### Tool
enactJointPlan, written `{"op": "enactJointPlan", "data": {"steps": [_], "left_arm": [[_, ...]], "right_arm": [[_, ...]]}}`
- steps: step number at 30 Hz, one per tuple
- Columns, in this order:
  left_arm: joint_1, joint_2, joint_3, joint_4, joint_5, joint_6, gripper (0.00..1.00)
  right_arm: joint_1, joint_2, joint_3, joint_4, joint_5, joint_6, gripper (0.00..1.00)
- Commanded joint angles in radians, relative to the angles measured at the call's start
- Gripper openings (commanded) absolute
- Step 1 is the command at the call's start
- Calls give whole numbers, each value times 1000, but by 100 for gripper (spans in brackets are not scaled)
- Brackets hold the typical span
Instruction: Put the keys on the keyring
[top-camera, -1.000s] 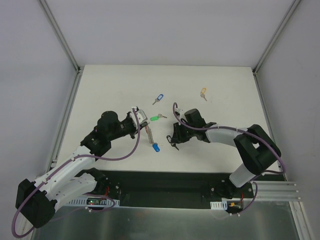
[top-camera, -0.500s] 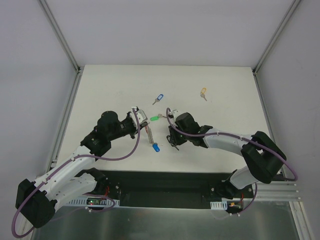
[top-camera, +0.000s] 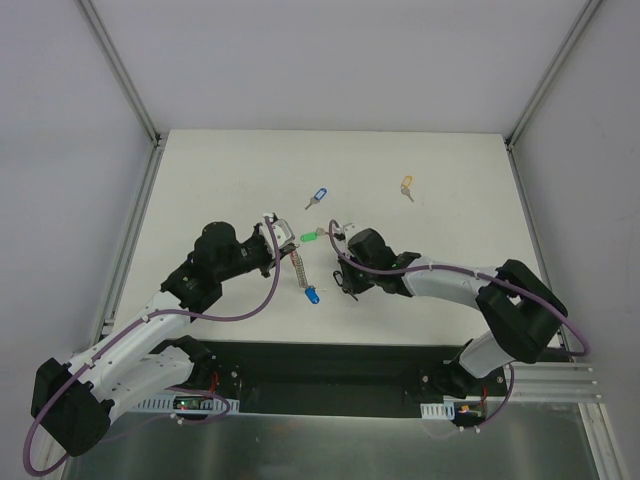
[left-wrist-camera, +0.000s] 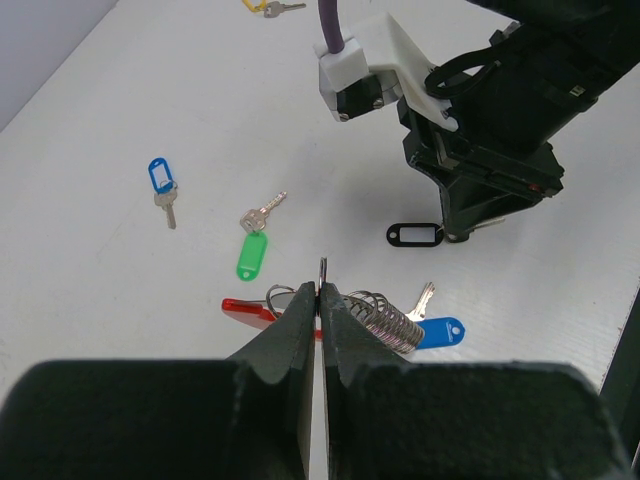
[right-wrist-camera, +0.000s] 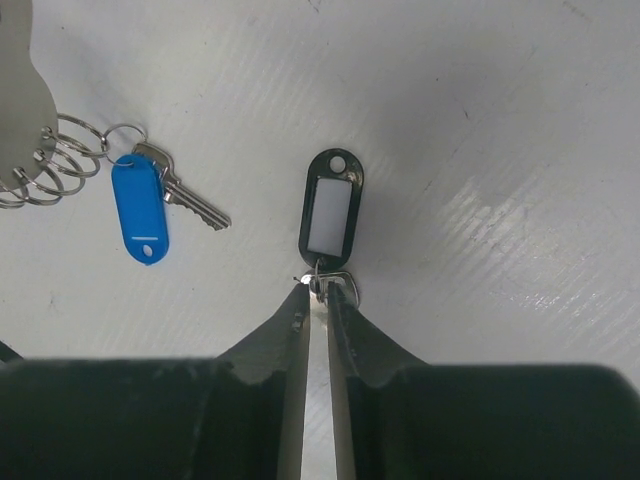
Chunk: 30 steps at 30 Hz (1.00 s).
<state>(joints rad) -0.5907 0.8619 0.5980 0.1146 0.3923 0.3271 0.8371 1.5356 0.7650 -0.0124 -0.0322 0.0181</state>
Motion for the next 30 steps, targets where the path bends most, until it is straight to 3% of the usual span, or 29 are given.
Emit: {"op": "enactJointPlan", "data": {"steps": [1, 6, 12, 16, 30], "left_arm": [[-12, -23, 46, 20, 26, 4, 0], [-12, -20, 46, 20, 28, 3, 0], [-12, -20, 46, 20, 28, 3, 0], [-12, -20, 46, 20, 36, 3, 0], [-12, -27, 55, 8, 198, 43, 0]], "right_arm": [[10, 18, 40, -3, 9, 3, 14], [11, 34, 46, -3, 2, 2, 13], [13, 43, 45, -4, 9, -6, 1], [16, 20, 39, -4, 12, -12, 1], [25, -391, -42, 45, -81, -386, 1]]}}
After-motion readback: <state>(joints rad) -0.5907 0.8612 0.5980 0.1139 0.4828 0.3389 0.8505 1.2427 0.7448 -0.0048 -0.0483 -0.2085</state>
